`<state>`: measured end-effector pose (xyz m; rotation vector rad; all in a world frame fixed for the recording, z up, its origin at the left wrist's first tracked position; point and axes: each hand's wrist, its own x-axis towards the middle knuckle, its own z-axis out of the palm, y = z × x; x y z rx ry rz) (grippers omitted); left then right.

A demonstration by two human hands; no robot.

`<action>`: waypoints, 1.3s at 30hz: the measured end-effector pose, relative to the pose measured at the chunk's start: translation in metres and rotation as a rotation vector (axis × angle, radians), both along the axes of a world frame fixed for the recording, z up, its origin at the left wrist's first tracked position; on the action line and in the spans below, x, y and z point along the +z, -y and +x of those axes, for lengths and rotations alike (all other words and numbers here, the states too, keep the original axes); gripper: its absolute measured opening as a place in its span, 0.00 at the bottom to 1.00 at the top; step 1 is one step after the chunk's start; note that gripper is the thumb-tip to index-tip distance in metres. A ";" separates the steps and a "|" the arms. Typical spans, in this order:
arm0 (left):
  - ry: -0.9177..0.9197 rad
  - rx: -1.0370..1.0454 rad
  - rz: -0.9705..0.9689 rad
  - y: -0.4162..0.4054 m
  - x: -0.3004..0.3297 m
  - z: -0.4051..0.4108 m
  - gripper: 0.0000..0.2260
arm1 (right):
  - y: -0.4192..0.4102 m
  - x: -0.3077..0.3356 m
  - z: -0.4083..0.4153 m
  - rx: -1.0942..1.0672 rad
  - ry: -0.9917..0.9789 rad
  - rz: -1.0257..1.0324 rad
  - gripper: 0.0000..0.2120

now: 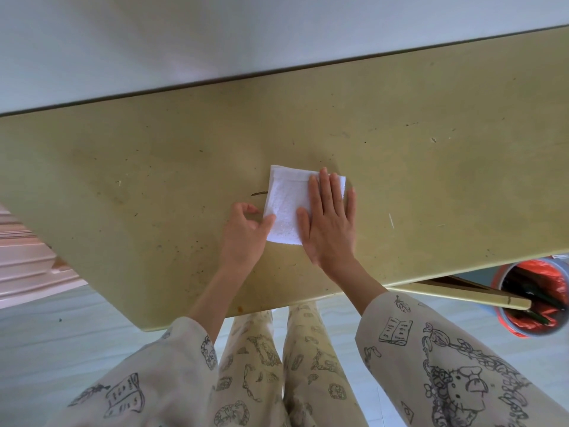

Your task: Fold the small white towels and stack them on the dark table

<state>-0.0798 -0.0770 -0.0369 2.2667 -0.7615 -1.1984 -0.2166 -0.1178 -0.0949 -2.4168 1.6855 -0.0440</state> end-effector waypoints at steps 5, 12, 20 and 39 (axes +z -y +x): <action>0.049 0.017 -0.073 0.026 0.000 0.009 0.18 | 0.000 -0.001 -0.001 0.009 0.005 -0.008 0.27; 0.114 -0.064 -0.260 0.061 -0.010 0.006 0.12 | 0.000 -0.002 -0.002 0.011 0.023 -0.017 0.27; 0.247 -0.223 -0.402 0.057 -0.024 0.007 0.07 | 0.000 -0.003 -0.002 0.003 0.104 -0.040 0.25; 0.785 -0.950 -0.427 0.023 -0.059 -0.001 0.21 | 0.009 -0.003 -0.009 0.046 0.079 -0.007 0.26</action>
